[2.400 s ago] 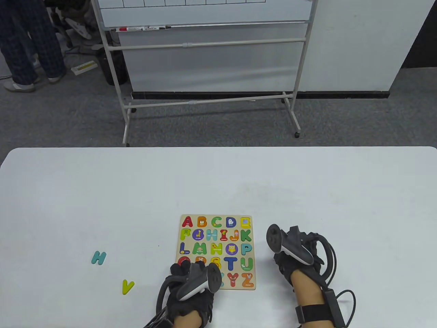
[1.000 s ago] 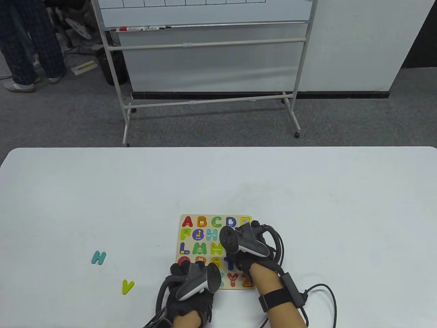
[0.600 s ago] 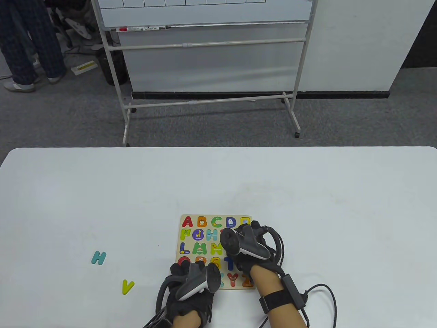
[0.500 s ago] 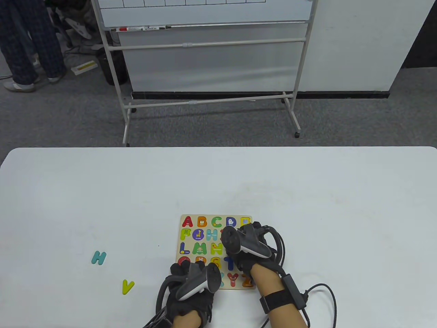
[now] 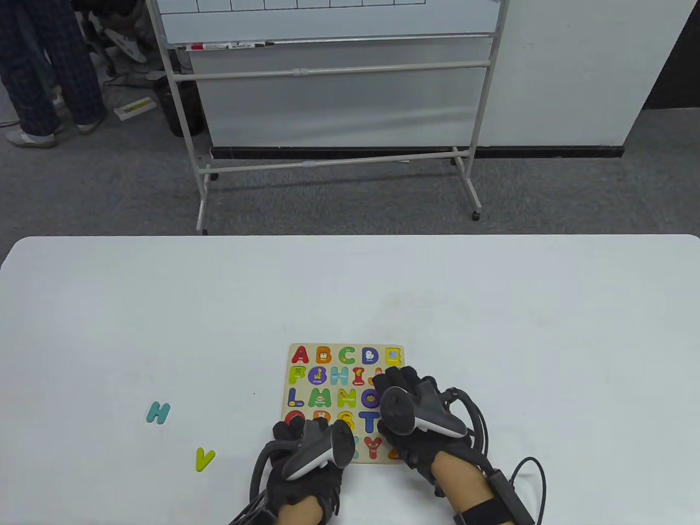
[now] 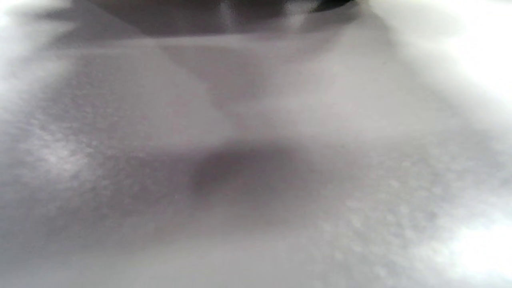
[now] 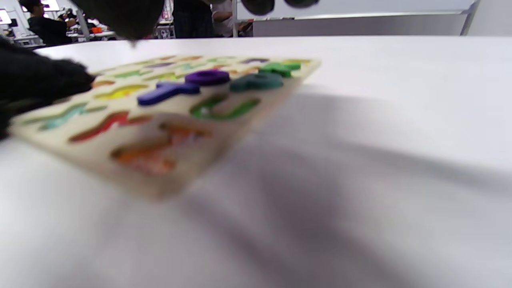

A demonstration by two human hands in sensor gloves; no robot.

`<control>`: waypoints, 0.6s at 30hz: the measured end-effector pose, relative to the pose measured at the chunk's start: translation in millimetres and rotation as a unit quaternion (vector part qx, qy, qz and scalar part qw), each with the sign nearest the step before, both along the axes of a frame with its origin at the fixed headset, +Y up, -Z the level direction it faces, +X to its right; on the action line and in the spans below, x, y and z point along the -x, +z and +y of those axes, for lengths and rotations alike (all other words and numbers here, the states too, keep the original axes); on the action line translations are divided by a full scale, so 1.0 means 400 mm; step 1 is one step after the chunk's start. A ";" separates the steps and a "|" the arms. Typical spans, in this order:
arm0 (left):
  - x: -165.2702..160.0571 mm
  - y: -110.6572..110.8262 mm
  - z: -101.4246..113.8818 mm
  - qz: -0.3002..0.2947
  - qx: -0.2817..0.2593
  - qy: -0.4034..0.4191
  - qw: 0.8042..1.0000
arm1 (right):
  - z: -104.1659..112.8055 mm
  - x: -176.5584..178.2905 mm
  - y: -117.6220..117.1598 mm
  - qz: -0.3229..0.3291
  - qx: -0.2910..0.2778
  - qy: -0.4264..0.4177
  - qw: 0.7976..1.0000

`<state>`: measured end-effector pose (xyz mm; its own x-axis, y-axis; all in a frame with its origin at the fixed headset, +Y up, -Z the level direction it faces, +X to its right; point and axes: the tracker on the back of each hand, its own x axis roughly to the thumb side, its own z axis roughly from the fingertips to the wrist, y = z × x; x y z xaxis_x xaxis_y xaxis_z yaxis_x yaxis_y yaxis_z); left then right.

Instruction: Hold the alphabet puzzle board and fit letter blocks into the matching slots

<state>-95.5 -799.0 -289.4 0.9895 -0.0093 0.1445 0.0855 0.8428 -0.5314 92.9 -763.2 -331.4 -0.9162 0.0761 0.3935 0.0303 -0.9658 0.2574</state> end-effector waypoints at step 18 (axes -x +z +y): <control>-0.001 -0.001 0.001 0.000 0.000 0.001 1.000 | -0.109 -0.009 0.107 0.077 0.083 0.042 0.993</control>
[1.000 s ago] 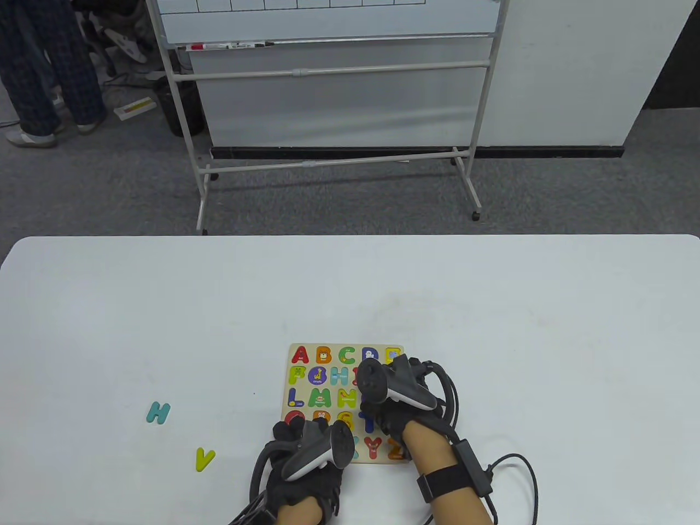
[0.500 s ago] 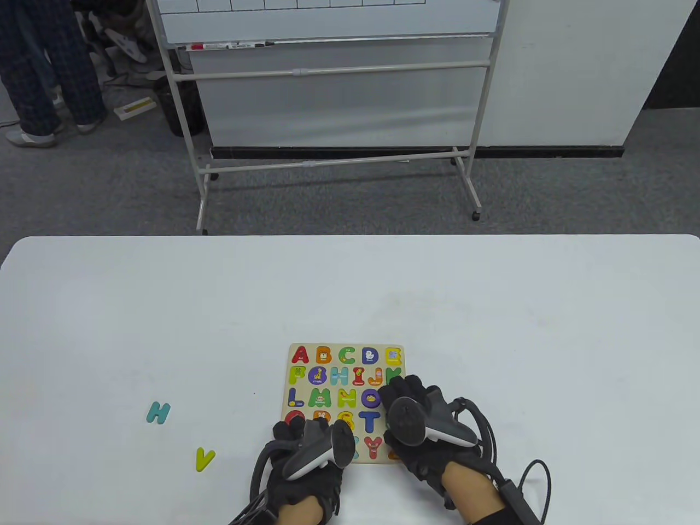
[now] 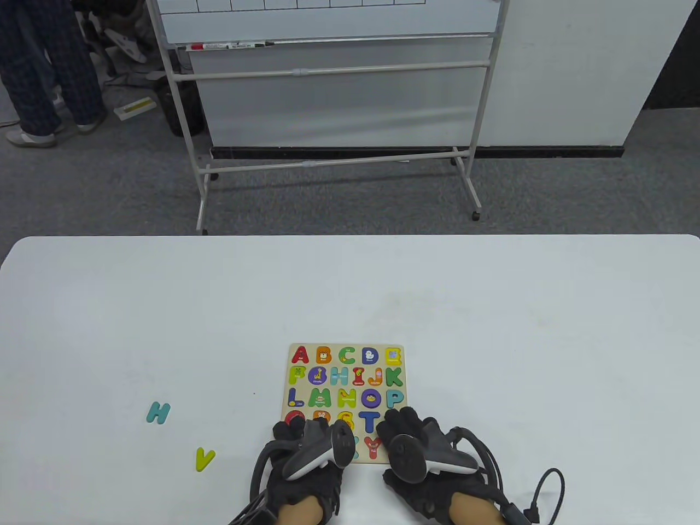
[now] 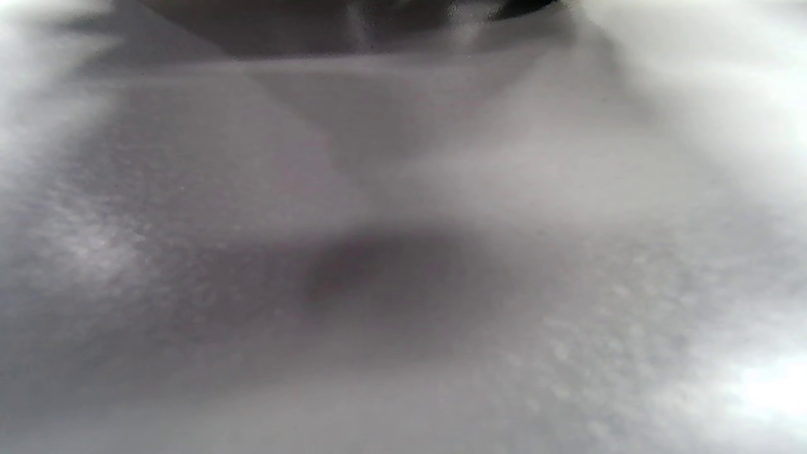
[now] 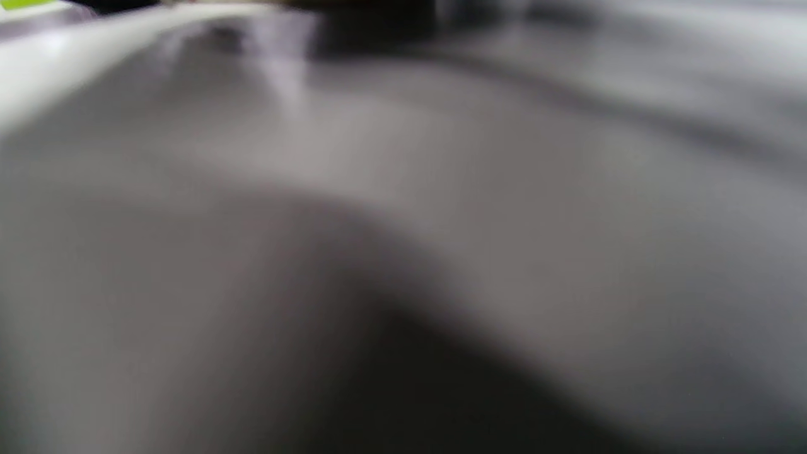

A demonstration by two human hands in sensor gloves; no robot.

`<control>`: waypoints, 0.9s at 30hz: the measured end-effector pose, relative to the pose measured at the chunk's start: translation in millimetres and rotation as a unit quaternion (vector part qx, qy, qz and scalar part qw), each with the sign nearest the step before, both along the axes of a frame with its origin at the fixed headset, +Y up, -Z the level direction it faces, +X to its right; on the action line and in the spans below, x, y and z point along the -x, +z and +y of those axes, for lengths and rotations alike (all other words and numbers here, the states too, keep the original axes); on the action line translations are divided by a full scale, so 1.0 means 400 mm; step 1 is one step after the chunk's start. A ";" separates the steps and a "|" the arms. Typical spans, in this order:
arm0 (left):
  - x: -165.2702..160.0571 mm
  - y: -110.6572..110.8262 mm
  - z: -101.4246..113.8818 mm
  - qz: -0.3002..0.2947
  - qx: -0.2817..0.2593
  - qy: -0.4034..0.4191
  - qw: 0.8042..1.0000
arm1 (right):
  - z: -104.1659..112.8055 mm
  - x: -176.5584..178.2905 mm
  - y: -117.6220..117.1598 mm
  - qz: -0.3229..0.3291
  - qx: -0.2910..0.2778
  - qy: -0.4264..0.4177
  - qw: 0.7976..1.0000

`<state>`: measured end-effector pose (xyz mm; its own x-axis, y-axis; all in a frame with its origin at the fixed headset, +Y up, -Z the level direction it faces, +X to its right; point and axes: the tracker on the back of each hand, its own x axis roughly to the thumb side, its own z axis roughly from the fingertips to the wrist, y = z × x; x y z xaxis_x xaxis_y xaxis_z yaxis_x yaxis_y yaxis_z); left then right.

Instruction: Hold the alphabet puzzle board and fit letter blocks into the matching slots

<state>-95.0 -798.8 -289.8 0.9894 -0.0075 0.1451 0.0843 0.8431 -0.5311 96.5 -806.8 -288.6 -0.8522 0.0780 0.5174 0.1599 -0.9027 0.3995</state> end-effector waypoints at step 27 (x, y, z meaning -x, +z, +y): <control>0.175 0.032 0.255 -0.001 -0.242 0.005 0.970 | -0.032 0.007 0.005 0.013 0.032 0.035 0.999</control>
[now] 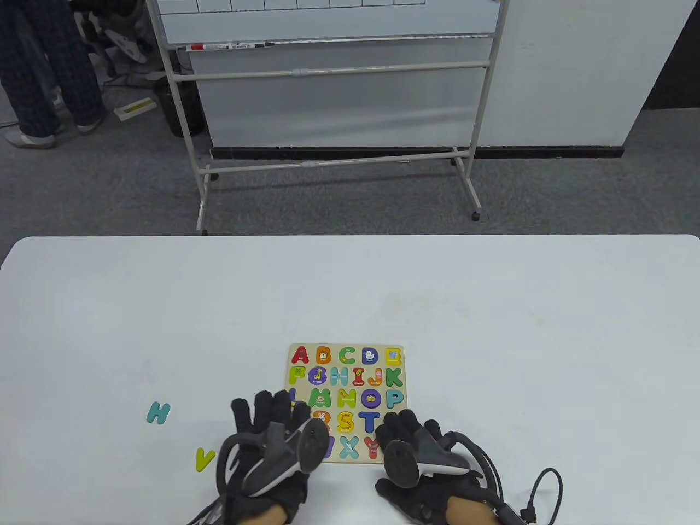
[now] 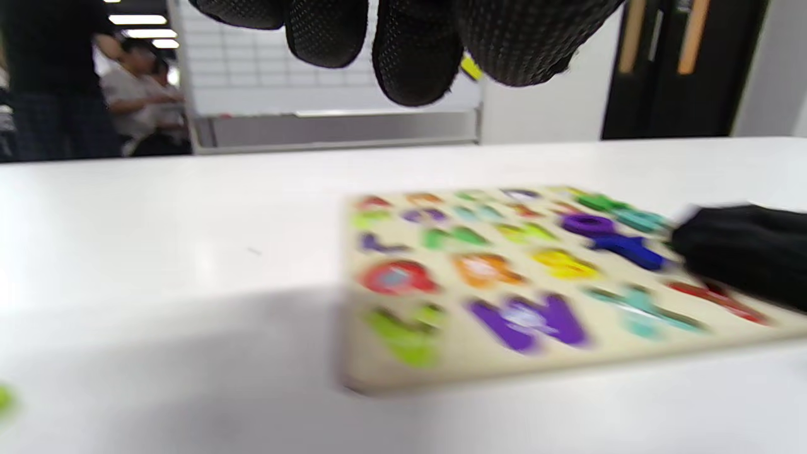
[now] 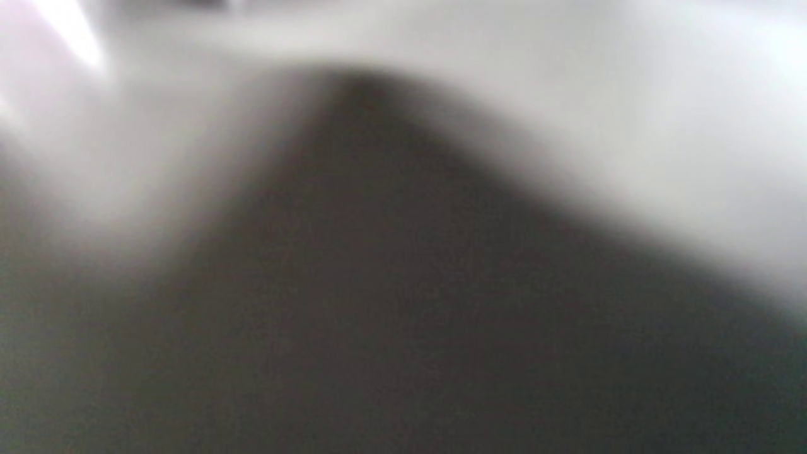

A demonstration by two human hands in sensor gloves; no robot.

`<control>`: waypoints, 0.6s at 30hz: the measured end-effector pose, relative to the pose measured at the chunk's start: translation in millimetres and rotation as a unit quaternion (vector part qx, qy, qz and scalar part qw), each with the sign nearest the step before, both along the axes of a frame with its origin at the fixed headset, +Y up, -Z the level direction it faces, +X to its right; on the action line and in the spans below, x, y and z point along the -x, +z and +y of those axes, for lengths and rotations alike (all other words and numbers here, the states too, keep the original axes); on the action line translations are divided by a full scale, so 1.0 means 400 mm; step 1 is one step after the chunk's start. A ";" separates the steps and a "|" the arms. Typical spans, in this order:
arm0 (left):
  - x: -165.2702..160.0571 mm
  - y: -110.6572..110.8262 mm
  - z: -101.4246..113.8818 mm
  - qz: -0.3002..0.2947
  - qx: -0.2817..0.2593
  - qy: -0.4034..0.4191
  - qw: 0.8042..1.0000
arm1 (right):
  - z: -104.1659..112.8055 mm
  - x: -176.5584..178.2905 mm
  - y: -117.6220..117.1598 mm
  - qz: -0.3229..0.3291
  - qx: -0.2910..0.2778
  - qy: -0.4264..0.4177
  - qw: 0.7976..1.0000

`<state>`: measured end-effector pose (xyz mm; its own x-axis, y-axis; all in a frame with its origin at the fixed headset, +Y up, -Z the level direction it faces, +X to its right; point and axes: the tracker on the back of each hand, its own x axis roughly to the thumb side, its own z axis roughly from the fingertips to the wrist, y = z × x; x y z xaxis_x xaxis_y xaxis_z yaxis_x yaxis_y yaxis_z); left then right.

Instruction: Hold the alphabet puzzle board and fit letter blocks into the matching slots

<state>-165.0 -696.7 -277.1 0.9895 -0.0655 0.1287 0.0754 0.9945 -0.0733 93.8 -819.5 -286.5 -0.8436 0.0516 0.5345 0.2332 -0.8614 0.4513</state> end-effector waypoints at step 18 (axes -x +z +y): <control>0.299 -0.009 -0.152 0.081 0.091 -0.015 0.992 | 0.002 0.001 -0.003 0.002 -0.009 -0.004 1.000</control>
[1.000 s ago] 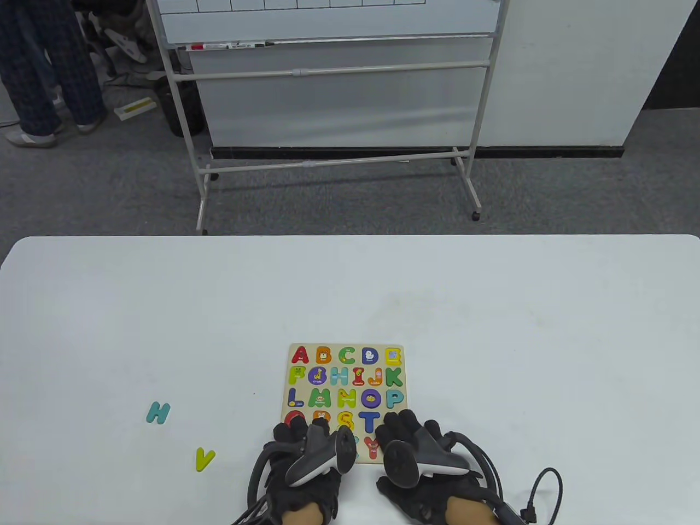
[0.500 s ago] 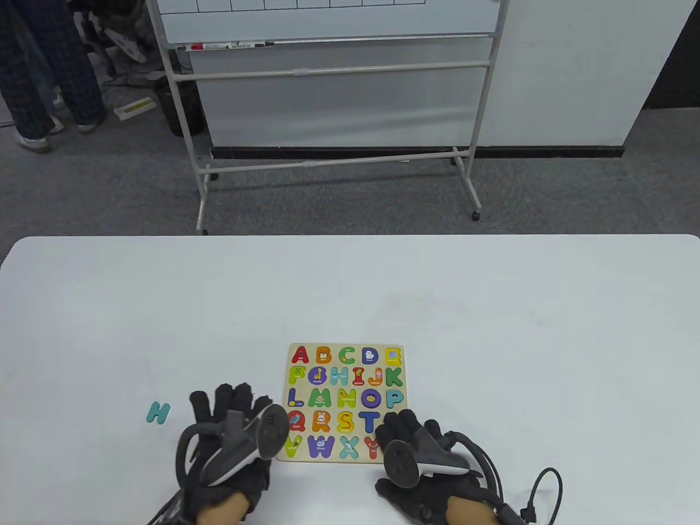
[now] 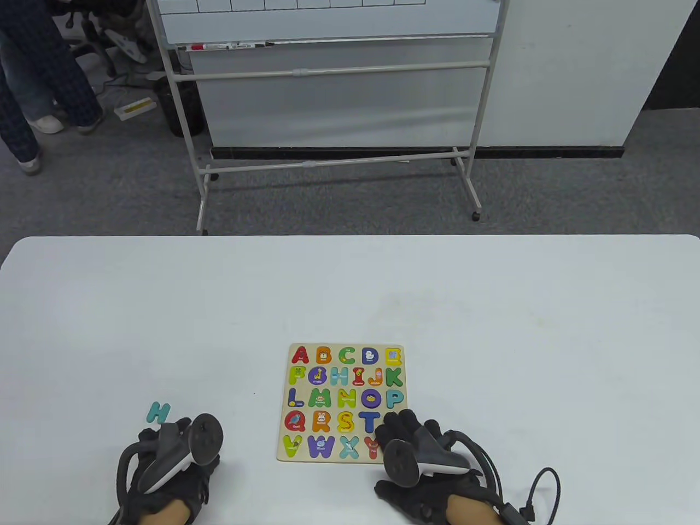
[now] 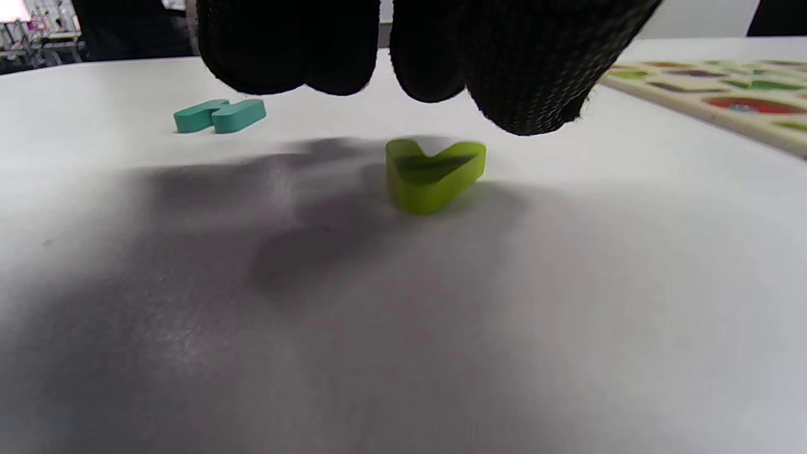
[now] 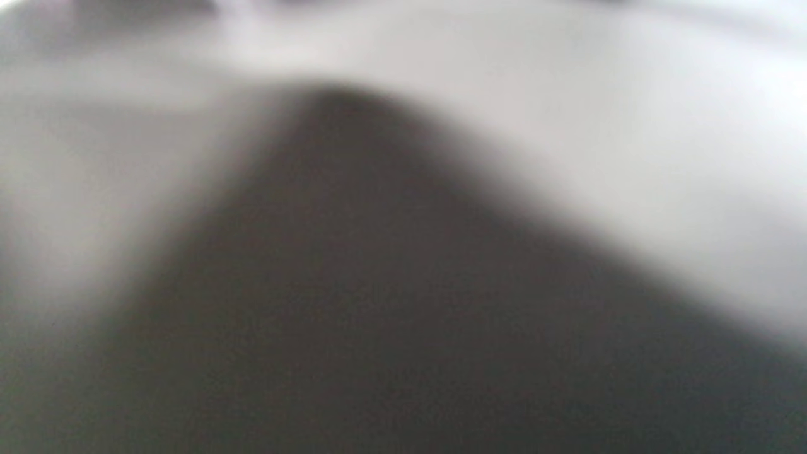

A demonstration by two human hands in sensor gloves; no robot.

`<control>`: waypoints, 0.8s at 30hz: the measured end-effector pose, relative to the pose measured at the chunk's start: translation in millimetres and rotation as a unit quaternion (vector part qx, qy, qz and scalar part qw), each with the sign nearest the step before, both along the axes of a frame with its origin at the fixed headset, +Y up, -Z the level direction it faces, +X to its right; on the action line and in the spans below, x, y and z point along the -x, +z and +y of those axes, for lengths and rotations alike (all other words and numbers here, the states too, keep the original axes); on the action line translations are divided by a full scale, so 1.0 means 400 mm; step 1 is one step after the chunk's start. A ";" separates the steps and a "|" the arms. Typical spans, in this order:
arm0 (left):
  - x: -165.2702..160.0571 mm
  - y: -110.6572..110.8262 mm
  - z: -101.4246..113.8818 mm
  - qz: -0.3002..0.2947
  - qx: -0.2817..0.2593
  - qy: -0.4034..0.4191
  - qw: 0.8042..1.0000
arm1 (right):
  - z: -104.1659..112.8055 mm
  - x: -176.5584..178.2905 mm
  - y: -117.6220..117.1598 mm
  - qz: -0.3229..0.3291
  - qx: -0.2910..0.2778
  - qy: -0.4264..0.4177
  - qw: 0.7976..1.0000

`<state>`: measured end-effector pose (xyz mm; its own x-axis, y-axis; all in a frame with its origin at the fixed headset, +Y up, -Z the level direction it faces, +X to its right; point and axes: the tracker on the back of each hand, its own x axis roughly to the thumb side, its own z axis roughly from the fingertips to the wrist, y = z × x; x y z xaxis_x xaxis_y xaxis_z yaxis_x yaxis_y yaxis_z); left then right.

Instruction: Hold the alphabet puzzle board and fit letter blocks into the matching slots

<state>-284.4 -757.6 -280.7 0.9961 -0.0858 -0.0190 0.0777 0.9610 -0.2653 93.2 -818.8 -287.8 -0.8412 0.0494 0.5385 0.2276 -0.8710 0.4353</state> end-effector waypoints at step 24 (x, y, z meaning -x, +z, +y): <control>-0.033 -0.020 -0.018 0.009 -0.033 -0.052 0.998 | 0.001 0.002 -0.001 -0.002 -0.002 -0.004 1.000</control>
